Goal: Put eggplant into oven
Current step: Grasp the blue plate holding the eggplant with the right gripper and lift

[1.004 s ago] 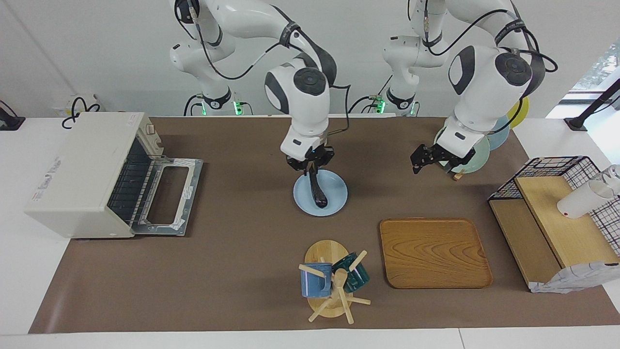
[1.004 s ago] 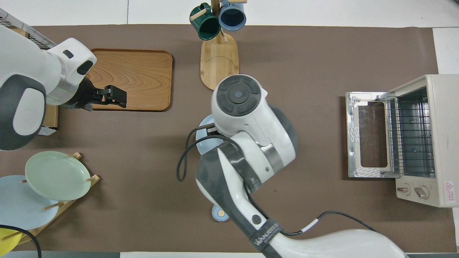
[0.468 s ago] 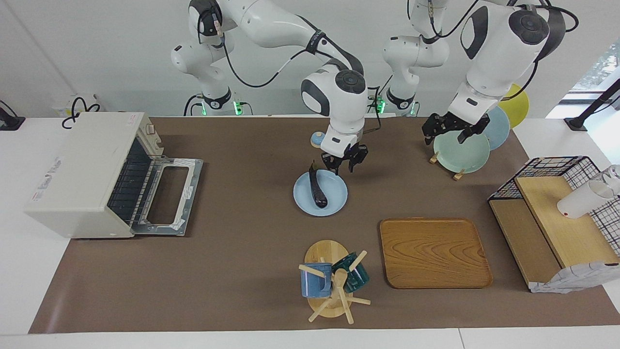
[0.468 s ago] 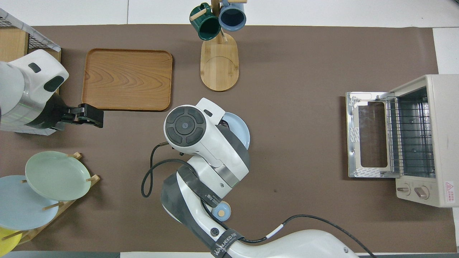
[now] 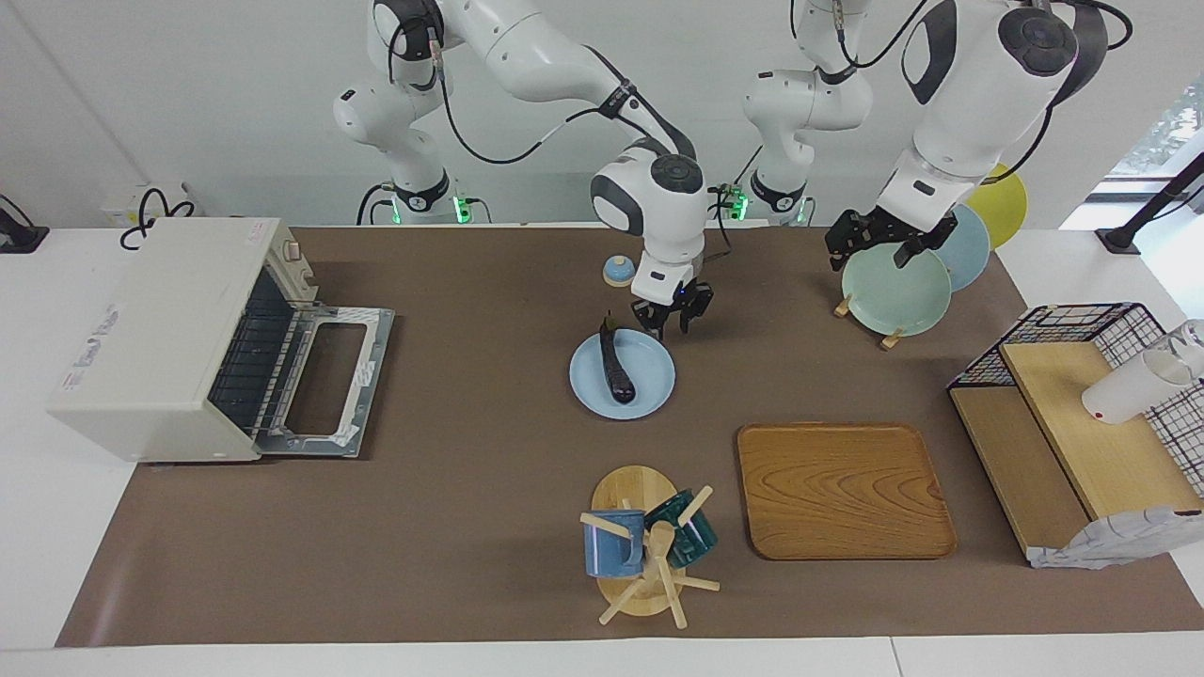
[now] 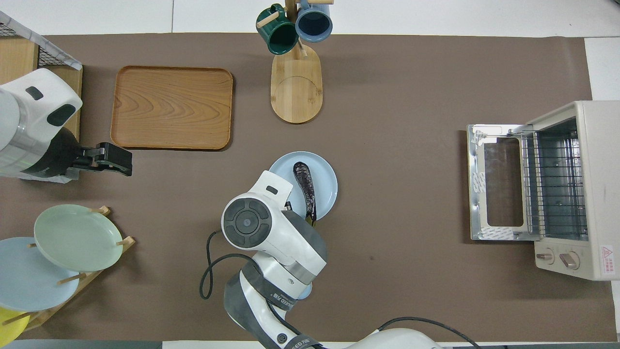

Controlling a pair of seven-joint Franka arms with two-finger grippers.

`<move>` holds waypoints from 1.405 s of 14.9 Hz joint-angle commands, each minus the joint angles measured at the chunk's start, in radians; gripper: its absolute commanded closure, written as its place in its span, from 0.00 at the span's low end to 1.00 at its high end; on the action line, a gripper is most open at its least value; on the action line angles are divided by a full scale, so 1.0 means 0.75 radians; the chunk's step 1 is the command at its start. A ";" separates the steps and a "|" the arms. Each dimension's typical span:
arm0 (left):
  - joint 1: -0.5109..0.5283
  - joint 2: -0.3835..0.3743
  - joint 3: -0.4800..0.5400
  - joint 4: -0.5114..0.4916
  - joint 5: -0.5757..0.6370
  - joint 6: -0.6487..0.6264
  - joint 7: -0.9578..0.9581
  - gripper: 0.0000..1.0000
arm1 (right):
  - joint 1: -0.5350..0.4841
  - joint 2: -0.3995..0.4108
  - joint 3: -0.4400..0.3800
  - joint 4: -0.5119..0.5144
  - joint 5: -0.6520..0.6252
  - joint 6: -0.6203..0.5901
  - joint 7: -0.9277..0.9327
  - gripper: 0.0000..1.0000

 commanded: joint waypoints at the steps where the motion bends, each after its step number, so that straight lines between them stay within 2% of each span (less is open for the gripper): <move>1: 0.030 0.017 -0.028 0.044 0.012 -0.050 0.021 0.00 | -0.020 -0.048 0.000 -0.081 -0.072 0.046 0.011 0.53; 6: 0.032 0.014 -0.028 0.048 0.008 -0.058 0.019 0.00 | -0.012 -0.071 0.000 -0.195 -0.080 0.162 0.003 0.59; 9: 0.032 0.012 -0.022 0.046 -0.025 -0.060 0.015 0.00 | -0.009 -0.077 0.000 -0.216 -0.080 0.179 0.003 0.68; 10: 0.032 0.012 -0.022 0.046 -0.025 -0.058 0.015 0.00 | -0.011 -0.079 -0.002 -0.222 -0.082 0.179 -0.001 0.78; 11: 0.032 0.012 -0.022 0.046 -0.025 -0.056 0.017 0.00 | -0.011 -0.079 0.000 -0.230 -0.082 0.181 -0.015 0.99; 14: 0.032 0.010 -0.024 0.044 -0.025 -0.052 0.019 0.00 | -0.009 -0.083 -0.004 -0.220 -0.131 0.140 -0.099 1.00; 17: 0.032 0.008 -0.024 0.044 -0.025 -0.046 0.015 0.00 | -0.030 -0.083 -0.008 -0.126 -0.258 -0.047 -0.097 1.00; 21: 0.032 0.004 -0.022 0.038 -0.025 -0.046 0.019 0.00 | -0.171 -0.205 -0.012 -0.142 -0.262 -0.215 -0.130 1.00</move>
